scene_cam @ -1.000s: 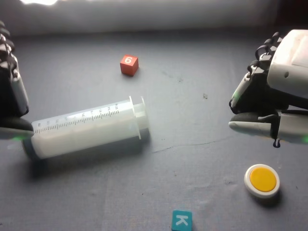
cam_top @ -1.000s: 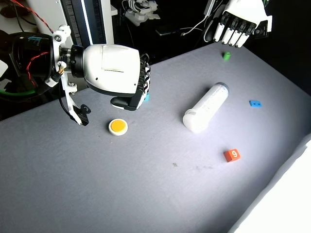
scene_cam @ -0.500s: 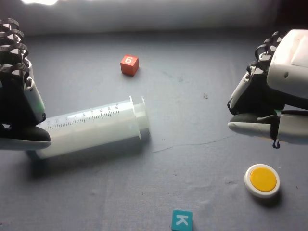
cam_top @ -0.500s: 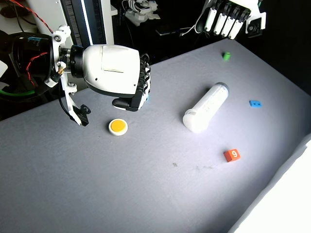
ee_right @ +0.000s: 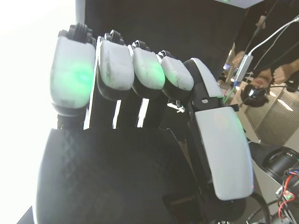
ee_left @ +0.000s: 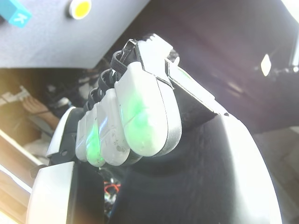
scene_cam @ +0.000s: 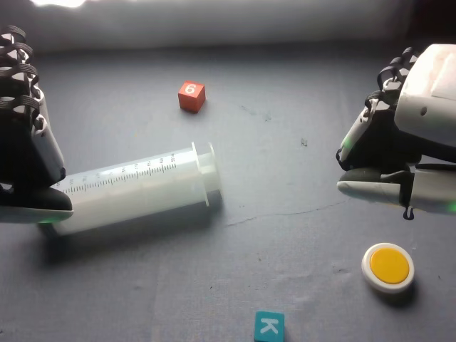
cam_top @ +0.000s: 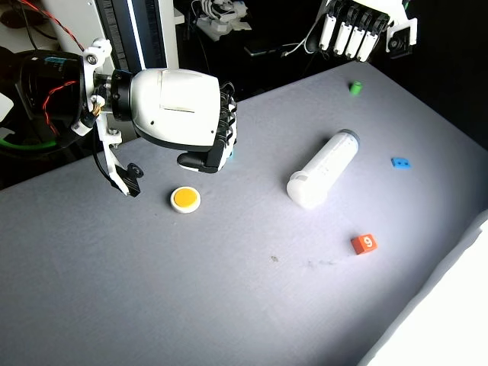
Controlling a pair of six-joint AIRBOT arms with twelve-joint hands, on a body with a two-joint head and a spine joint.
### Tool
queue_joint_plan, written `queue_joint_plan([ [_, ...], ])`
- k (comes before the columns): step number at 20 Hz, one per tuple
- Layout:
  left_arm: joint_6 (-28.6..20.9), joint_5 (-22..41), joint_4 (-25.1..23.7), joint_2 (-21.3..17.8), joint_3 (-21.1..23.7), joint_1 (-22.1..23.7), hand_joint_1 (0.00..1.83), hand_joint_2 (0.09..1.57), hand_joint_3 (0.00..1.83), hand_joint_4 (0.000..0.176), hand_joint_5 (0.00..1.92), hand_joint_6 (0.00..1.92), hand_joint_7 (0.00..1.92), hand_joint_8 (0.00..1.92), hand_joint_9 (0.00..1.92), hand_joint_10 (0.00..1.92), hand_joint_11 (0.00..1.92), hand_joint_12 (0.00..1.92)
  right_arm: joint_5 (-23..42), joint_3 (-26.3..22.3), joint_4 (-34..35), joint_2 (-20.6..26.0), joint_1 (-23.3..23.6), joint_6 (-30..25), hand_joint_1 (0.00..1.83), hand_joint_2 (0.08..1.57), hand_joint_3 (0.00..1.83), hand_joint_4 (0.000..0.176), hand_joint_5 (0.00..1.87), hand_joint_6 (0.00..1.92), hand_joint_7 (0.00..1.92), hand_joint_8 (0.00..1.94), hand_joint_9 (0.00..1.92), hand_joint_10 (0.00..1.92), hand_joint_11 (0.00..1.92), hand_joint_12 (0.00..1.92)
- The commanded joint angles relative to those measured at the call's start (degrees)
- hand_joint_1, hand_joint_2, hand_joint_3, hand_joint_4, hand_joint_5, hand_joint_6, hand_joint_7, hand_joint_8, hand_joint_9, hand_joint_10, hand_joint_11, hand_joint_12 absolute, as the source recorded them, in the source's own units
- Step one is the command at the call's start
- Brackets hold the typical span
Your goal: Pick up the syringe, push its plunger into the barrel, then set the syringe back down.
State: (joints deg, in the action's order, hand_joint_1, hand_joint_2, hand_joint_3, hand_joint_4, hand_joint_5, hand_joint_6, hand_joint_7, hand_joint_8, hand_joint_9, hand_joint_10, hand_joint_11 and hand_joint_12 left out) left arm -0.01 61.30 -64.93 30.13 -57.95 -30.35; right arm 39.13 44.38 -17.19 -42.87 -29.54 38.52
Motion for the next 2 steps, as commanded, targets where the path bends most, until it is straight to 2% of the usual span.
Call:
queue_joint_plan([
  [1,0.17,3.65,4.65,-0.29,0.26,0.61,1.18,1.39,0.00,0.167,1.67,1.92,1.70,1.92,1.76,1.92,1.79,1.92,6.79,-0.21,0.95,0.24,0.72,-0.16,0.75,1.44,0.00,0.099,1.24,1.92,1.35,1.94,1.40,1.92,1.55,1.92],
  [2,0.18,3.66,4.66,-0.32,0.47,0.63,1.18,1.40,0.00,0.172,1.65,1.92,1.70,1.92,1.77,1.92,1.80,1.92,6.79,-0.21,0.92,0.24,0.72,-0.15,0.77,1.44,0.00,0.104,1.21,1.92,1.33,1.94,1.39,1.92,1.54,1.92],
])
